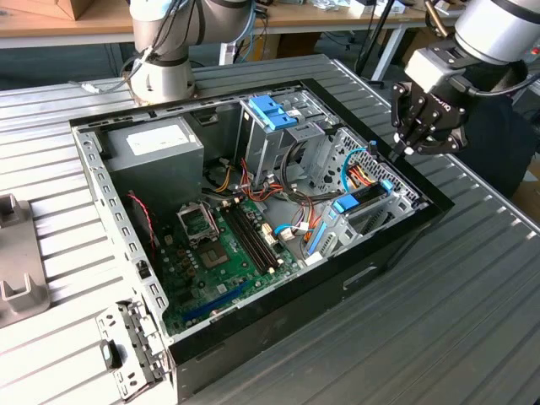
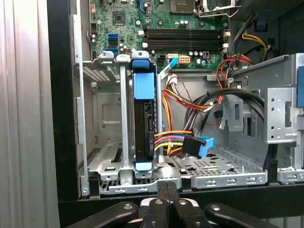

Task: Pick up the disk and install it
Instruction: 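Insert the second disk wire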

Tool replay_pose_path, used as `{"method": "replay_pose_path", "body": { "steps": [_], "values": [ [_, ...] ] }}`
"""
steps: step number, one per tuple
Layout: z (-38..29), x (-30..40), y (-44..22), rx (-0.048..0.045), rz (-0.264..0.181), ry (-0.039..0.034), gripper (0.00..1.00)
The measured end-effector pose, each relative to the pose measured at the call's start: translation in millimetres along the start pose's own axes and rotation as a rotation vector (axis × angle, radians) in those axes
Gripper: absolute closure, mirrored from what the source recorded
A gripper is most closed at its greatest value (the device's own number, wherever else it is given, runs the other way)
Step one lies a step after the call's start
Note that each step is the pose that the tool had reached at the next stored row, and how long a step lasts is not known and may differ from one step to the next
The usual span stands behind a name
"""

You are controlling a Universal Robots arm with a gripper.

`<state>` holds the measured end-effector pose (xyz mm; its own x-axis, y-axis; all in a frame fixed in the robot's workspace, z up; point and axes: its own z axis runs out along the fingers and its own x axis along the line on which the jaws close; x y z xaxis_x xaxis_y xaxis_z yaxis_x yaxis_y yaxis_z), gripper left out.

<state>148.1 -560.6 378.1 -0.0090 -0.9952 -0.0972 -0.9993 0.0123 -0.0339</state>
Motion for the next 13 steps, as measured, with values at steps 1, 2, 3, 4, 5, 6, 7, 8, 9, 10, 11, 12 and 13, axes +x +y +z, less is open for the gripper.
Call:
{"method": "replay_pose_path", "body": {
  "steps": [1, 2, 3, 4, 5, 6, 7, 8, 9, 10, 11, 12, 13],
  "values": [
    [0.2, -2.3, 1.4, 0.0004, 0.0, 0.0003, 0.9],
    [0.4, -4.9, 2.4, 0.0006, 0.0, 0.0008, 0.9],
    [0.6, -8.2, 3.4, 0.0009, 0.0, 0.0023, 0.9],
    [0.9, -11.6, 4.3, 0.0012, 0.0, 0.0037, 0.9],
    [1.3, -15.5, 5.2, 0.0015, 0.0, 0.0053, 0.9],
    [1.8, -22.9, 7.7, 0.0021, -0.001, 0.0094, 0.9],
    [2.0, -24.3, 8.2, 0.0024, -0.001, 0.0107, 0.9],
    [2.1, -25.1, 8.2, 0.0024, -0.001, 0.0114, 0.9],
    [2.1, -25.1, 8.2, 0.0024, -0.001, 0.0114, 0.9],
    [2.1, -25.1, 8.2, 0.0024, -0.001, 0.0115, 0.9],
    [2.0, -25.3, 8.2, 0.0024, -0.001, 0.0116, 0.9],
    [2.0, -25.3, 8.2, 0.0024, -0.001, 0.0116, 0.9],
    [2.0, -25.4, 8.2, 0.0024, -0.001, 0.0115, 0.89]
  ]
}}
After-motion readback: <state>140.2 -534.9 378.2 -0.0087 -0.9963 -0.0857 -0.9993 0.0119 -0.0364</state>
